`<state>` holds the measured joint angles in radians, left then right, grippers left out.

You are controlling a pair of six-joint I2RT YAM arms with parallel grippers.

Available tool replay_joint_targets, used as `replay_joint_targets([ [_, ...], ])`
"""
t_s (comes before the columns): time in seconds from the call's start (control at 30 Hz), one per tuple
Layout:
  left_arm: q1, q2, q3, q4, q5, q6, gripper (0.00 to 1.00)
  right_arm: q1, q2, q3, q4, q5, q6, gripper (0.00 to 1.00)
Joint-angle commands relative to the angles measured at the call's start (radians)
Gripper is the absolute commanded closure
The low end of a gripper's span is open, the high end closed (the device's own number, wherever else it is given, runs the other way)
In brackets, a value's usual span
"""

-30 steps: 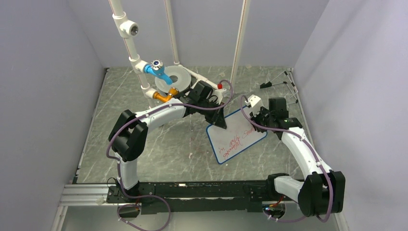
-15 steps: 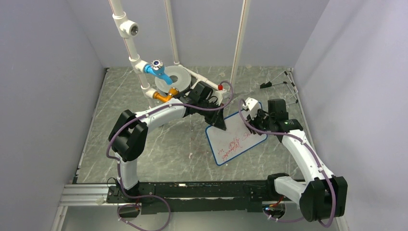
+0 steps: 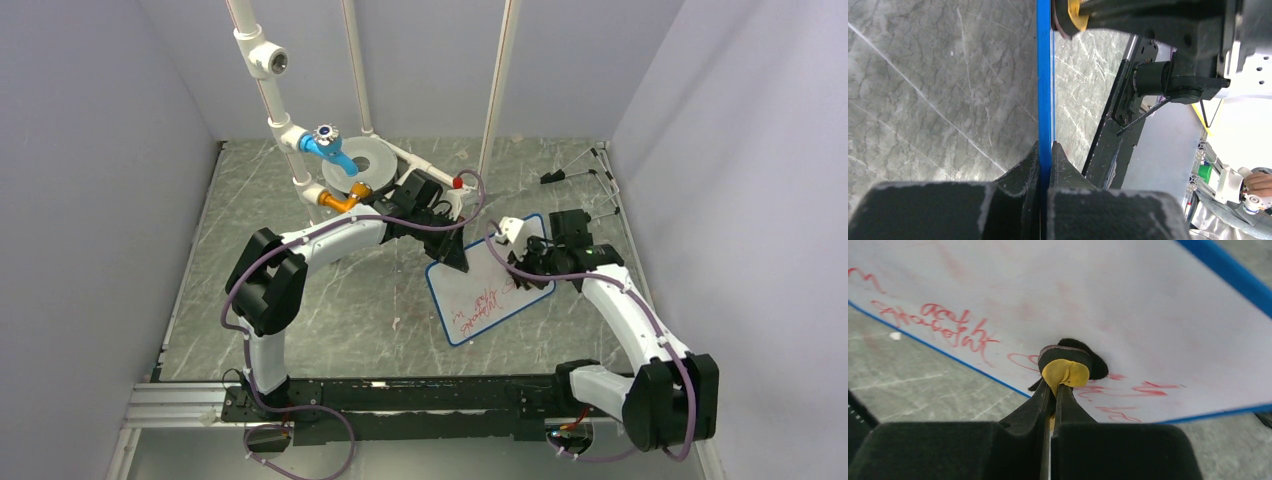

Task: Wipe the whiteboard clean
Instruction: Erase the whiteboard at the center of the board.

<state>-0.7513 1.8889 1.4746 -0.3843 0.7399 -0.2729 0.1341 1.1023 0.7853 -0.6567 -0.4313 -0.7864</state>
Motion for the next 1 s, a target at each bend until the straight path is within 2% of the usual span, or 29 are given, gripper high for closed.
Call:
replay_joint_targets([
  [0.0, -0.005, -0.056, 0.023, 0.041, 0.072, 0.038, 1.00, 0.067, 0.039, 0.040, -0.015, -0.054, -0.012, 1.00],
  [0.13, -0.005, -0.052, 0.020, 0.037, 0.069, 0.041, 1.00, 0.000, -0.012, 0.029, 0.132, 0.113, 0.132, 1.00],
  [0.3, -0.007, -0.054, 0.011, 0.043, 0.073, 0.038, 1.00, -0.041, -0.021, 0.009, 0.175, 0.230, 0.146, 1.00],
  [0.4, -0.005, -0.063, 0.005, 0.042, 0.067, 0.040, 1.00, -0.043, -0.002, 0.014, 0.141, 0.213, 0.108, 1.00],
  [0.53, -0.004, -0.066, -0.002, 0.049, 0.067, 0.040, 1.00, -0.018, 0.009, 0.021, -0.029, -0.036, -0.036, 1.00],
  [0.6, 0.001, -0.056, 0.007, 0.047, 0.072, 0.041, 1.00, 0.015, 0.006, 0.024, -0.073, -0.078, -0.085, 1.00],
  [0.67, 0.006, -0.046, 0.016, 0.039, 0.077, 0.045, 1.00, 0.021, -0.001, 0.021, -0.046, -0.053, -0.061, 1.00],
  [0.83, 0.010, -0.048, 0.014, 0.039, 0.079, 0.055, 1.00, -0.030, -0.009, 0.020, 0.116, 0.123, 0.096, 1.00],
  [0.97, 0.015, -0.050, 0.016, 0.040, 0.081, 0.056, 1.00, -0.047, -0.003, 0.008, 0.137, 0.176, 0.095, 1.00],
])
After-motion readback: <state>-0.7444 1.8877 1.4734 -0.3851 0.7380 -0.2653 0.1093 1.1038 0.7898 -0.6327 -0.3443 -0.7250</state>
